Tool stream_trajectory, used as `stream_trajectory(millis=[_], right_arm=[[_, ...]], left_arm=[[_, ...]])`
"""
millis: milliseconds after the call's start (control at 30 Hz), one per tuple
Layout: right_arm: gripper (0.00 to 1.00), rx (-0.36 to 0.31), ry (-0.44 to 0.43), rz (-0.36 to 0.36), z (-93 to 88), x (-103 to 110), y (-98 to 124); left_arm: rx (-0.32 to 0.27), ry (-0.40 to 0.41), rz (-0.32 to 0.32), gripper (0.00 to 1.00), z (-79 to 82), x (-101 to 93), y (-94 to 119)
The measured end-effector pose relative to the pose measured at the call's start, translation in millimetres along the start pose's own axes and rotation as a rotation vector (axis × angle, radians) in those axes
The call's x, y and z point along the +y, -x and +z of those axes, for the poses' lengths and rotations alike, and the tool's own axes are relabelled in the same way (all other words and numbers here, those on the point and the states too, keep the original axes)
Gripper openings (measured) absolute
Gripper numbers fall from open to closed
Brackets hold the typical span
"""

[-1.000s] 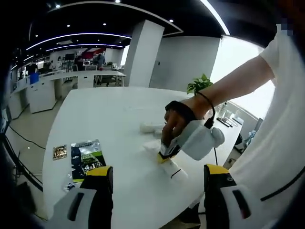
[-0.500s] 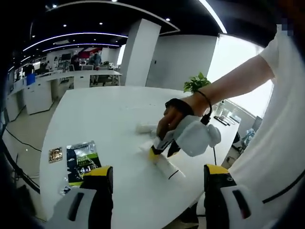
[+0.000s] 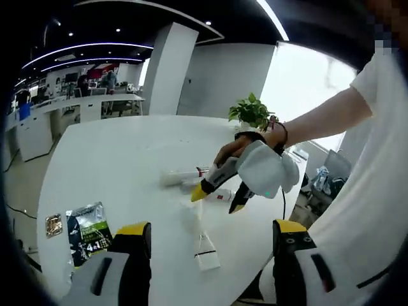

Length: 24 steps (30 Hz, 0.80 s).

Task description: Arrange the skincare products in the storage area until every visible bottle or jar stands upright without overlapping.

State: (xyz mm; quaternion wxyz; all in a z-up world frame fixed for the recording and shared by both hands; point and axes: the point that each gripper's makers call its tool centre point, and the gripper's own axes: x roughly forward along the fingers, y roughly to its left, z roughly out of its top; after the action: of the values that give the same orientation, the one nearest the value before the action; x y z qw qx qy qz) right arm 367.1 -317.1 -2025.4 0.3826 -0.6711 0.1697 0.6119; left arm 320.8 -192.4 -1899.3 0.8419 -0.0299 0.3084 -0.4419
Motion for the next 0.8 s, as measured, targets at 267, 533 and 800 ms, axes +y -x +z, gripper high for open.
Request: stream_trajectory(millis=[267,533,800], right_arm=[[0.66,0.009,-0.194,-0.062,-11.2,29.8,12.3],[0.67,-0.024,-0.363,-0.097,-6.0,46.5,19.9],[0.68,-0.083,-0.572,-0.127,0.7,62.7,25.4]], left_arm=[[0.052,-0.015,-0.048,0.80,-3.0,-11.1,-22.1],[0.107,-0.022,-0.060,0.78,-10.7,-14.7,-42.5],[0.178,-0.058,-0.051,0.76,-21.4,-16.7,-59.5]])
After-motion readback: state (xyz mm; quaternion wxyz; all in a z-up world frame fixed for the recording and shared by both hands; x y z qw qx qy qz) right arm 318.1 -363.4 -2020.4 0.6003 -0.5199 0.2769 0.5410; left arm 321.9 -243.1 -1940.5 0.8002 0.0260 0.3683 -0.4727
